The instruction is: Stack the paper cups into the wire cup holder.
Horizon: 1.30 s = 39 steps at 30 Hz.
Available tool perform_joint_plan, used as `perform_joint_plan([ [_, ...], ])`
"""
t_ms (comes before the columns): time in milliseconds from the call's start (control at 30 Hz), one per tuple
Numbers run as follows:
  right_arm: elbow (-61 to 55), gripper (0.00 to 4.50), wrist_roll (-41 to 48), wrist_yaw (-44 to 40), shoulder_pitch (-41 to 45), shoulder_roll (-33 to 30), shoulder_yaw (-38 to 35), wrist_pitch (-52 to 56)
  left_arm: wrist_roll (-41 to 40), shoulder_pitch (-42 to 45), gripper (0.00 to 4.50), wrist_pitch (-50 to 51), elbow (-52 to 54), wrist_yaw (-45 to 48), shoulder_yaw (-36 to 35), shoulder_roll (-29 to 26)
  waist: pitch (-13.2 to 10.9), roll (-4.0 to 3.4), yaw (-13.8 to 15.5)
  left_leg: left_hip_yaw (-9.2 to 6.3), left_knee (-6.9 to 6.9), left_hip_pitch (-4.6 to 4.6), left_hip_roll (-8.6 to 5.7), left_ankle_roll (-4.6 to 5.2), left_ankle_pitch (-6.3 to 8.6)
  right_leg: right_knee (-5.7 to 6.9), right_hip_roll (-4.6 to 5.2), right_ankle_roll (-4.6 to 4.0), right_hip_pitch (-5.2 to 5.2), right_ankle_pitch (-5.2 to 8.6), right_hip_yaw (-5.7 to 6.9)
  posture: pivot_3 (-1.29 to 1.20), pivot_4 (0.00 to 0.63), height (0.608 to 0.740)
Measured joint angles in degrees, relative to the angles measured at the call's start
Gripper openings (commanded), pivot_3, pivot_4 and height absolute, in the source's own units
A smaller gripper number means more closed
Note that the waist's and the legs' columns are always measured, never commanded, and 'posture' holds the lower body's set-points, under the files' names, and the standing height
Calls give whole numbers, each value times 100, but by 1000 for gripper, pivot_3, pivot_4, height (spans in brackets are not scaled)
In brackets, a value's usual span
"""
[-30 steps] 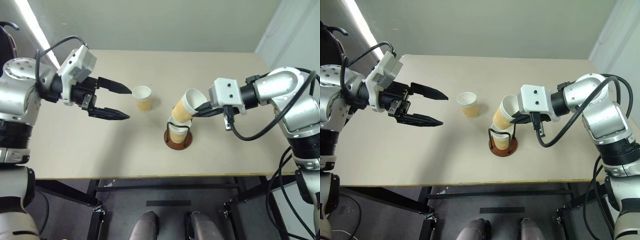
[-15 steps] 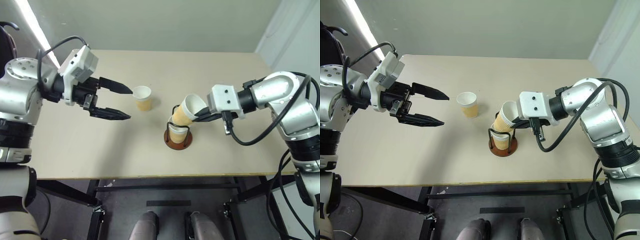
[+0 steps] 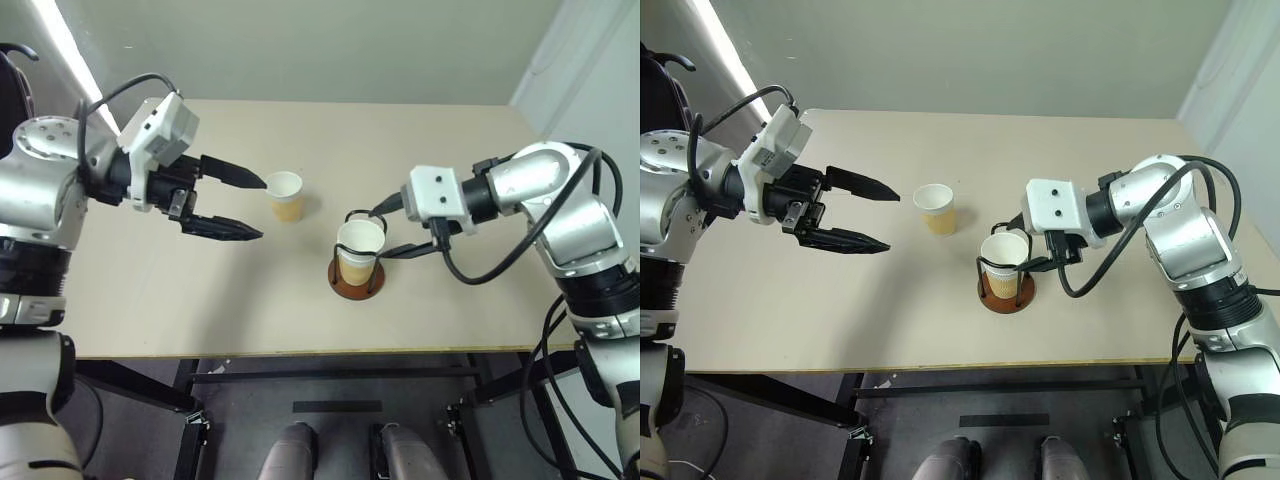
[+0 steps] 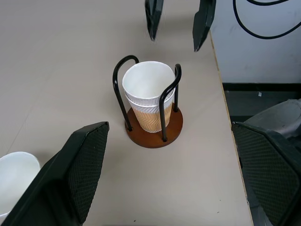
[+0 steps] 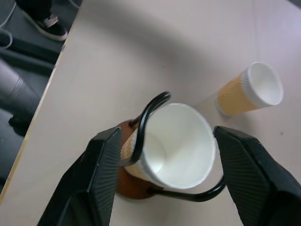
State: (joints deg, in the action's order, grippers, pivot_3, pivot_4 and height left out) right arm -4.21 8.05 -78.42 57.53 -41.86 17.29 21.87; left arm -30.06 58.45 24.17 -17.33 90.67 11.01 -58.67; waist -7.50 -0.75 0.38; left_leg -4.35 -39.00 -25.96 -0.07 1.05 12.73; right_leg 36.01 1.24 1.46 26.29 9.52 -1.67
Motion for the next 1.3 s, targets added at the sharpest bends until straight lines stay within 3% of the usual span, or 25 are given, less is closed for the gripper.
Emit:
perform_joint_plan([
  [233,5,2936,722,719,435,330,-908,1014,582,347,4500,-351,-446,-220,-28,533,0,0,2,0,1,0,0,-1,-1,-1,0,-2,1,1,0,0,150,740],
  [400,-300,2936,1243,868,370,293,-1189,1593,1391,543,4500,-1204,-1171,-518,15,878,0,0,12,-1,2,-4,-1,-4,-3,-1,0,-3,4,1,1,0,150,740],
  [800,-594,2936,1845,1225,170,129,-1405,2022,3534,1295,4500,-4078,-3314,-1673,626,1714,0,0,18,-2,1,-10,-5,0,-1,-4,-1,38,8,-23,1,0,150,740],
  [1300,-743,2936,2331,1349,120,25,-1645,2116,5473,1745,4500,-5440,-4989,-3550,1415,2038,0,1,48,-11,-2,-15,-8,-1,-1,-2,3,43,14,-26,-1,0,150,740],
])
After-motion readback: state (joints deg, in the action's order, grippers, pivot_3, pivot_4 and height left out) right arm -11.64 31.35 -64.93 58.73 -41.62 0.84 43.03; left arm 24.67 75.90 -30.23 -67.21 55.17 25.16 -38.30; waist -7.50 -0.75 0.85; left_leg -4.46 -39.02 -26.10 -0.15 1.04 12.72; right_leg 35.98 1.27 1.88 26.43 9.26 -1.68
